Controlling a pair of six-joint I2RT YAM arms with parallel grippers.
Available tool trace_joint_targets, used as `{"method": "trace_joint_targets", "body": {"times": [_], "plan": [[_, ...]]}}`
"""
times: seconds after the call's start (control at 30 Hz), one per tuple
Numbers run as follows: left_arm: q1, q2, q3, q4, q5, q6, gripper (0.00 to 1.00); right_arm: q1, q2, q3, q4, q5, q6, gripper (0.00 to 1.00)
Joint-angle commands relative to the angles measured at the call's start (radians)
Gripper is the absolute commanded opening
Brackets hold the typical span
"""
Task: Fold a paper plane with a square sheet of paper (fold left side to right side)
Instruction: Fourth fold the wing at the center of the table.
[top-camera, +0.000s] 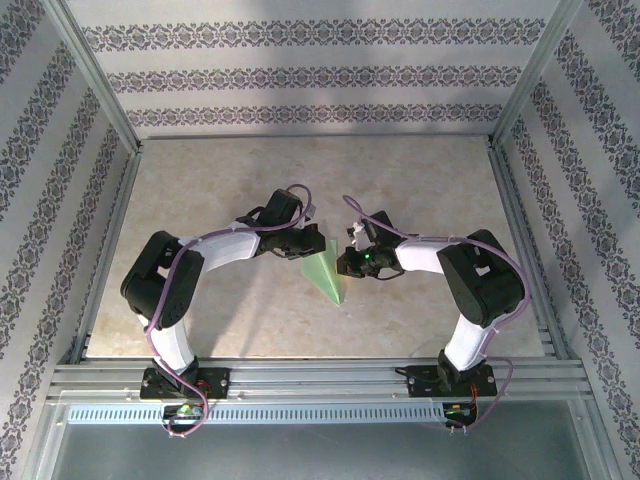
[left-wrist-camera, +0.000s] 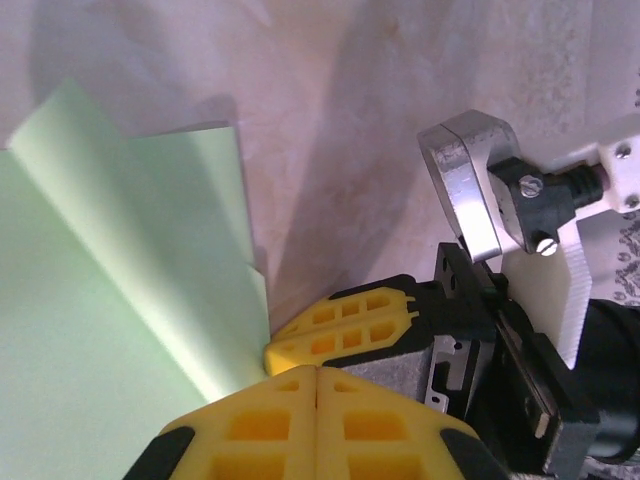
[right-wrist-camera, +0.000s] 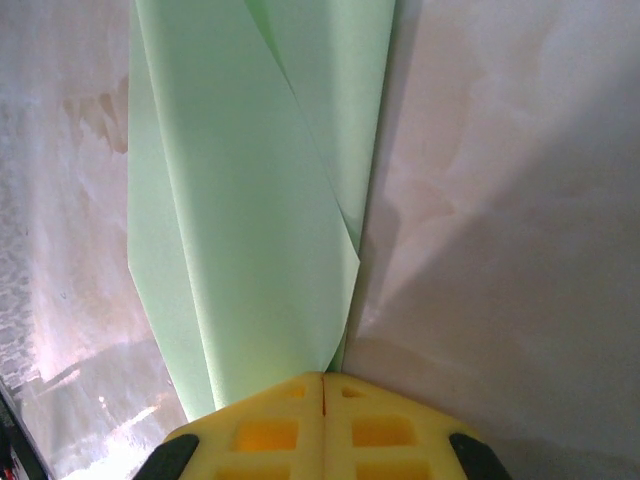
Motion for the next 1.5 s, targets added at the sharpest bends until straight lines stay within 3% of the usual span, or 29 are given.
{"method": "trace_joint_targets", "body": {"times": [0.0,0.67,1.47], "plan": [[-0.017,0.058,0.043,0.027,0.062,0.007,0.04,0.018,0.063,-0.014,-0.101,0.126,-0.019,0.00],[-0.017,0.170,0.060,-0.045,-0.012,0.043,0.00,0.032,0.081,0.012,-0.163,0.161,-0.043,0.00],[-0.017,0.177,0.005,-0.047,-0.044,0.050,0.00,0.047,0.089,0.046,-0.204,0.171,-0.052,0.00]]}}
